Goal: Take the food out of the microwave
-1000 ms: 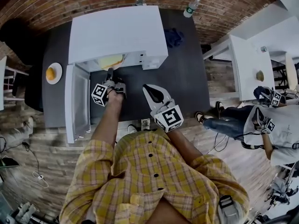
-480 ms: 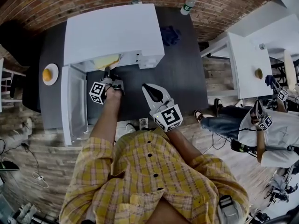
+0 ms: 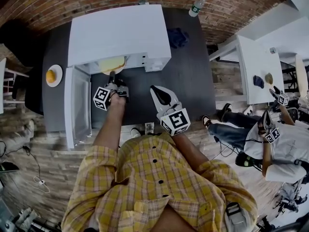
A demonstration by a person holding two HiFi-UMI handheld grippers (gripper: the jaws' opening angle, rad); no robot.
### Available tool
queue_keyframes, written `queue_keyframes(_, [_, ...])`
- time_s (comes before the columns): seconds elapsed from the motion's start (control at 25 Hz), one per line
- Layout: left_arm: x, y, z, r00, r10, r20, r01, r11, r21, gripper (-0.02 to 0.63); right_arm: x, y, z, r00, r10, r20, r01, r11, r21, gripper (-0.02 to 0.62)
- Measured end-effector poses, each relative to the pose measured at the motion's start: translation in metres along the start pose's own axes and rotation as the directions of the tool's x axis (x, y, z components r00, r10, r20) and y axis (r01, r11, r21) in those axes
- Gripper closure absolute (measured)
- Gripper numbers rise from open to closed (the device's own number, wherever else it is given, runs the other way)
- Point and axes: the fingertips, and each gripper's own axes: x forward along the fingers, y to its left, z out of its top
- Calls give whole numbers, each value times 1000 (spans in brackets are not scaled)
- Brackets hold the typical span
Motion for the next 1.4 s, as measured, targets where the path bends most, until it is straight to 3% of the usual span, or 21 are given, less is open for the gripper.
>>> queue_keyframes(1.4, [-129, -51, -33, 988, -118, -96, 117, 993, -9, 594, -45, 37, 4, 997, -9, 72, 9, 1000, -5, 592])
